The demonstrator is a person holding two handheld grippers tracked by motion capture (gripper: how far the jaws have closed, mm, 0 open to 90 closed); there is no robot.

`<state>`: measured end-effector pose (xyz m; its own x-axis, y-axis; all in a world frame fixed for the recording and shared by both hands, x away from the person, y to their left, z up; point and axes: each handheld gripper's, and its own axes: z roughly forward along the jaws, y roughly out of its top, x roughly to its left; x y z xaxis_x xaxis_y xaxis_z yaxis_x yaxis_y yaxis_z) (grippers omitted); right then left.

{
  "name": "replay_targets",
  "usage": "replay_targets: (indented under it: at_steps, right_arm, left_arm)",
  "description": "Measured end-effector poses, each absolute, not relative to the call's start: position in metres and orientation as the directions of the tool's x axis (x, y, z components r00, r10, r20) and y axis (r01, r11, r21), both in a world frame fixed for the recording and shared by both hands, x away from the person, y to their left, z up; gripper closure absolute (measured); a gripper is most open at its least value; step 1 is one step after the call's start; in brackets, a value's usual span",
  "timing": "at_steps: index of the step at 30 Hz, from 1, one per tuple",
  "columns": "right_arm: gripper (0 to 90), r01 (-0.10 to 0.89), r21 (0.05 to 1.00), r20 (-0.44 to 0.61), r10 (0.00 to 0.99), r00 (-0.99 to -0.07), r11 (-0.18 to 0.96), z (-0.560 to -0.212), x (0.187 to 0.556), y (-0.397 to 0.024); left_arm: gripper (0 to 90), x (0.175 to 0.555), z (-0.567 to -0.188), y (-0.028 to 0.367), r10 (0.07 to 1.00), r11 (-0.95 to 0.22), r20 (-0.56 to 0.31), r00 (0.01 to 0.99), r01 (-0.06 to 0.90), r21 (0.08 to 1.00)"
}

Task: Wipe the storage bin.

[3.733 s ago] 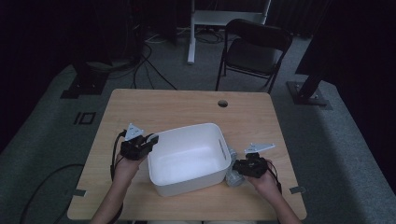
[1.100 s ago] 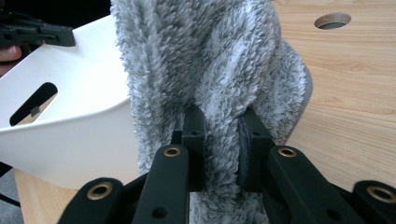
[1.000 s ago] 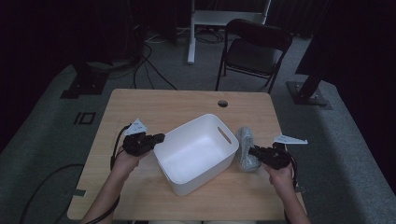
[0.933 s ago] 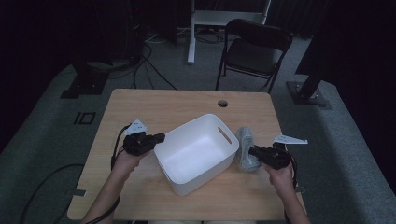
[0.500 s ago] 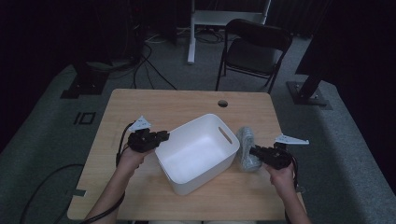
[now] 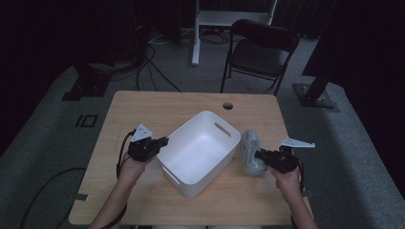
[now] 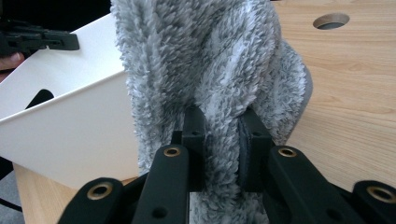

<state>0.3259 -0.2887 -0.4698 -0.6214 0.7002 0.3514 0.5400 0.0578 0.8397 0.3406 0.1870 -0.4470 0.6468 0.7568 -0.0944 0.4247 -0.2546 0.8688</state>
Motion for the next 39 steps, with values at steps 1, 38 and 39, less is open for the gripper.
replay_targets:
  at_steps: [1, 38, 39]
  right_arm:
    - [76.4, 0.54, 0.839, 0.351, 0.7, -0.622, 0.059, -0.47, 0.326, -0.288]
    - [76.4, 0.475, 0.873, 0.247, 0.743, -0.622, 0.107, -0.456, 0.324, -0.249]
    - [76.4, 0.474, 0.873, 0.24, 0.743, -0.625, 0.116, -0.457, 0.326, -0.246]
  left_arm:
    - [87.3, 0.34, -0.446, 0.187, 0.757, -0.259, -0.093, 0.647, 0.427, 0.866]
    - [86.5, 0.34, -0.456, 0.191, 0.744, -0.195, -0.139, 0.653, 0.412, 0.89]
    - [86.5, 0.34, -0.456, 0.191, 0.739, -0.197, -0.142, 0.659, 0.412, 0.89]
